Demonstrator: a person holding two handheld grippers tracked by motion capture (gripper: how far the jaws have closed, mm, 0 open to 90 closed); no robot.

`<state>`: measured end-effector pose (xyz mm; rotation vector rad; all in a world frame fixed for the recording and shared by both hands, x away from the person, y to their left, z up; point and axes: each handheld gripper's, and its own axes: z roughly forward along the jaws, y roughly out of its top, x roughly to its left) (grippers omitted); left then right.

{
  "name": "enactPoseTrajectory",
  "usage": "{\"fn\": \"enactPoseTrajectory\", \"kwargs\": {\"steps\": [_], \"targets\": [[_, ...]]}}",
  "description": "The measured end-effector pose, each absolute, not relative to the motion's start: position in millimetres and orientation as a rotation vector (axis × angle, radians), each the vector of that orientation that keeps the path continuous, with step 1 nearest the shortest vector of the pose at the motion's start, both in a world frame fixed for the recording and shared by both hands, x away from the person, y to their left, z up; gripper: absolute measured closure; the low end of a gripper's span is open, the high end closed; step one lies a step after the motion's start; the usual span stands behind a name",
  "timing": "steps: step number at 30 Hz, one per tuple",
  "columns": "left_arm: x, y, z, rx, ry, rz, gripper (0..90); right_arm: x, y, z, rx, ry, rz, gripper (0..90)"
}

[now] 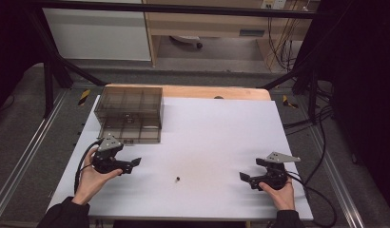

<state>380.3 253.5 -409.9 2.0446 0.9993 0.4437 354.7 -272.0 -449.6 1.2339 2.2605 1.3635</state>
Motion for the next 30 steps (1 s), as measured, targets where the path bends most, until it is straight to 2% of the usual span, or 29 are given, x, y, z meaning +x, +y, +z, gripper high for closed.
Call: {"fn": "enactPoseTrajectory", "kwargs": {"steps": [23, 30], "targets": [[361, 183, -418, 2.149, 0.864, 0.378, 10.0, 355, -272, -450, 1.23, 2.263, 1.362, 0.6], [358, 162, -423, 2.185, 0.819, 0.344, 12.6, 355, -272, -450, 1.23, 2.264, 1.362, 0.7]]}}
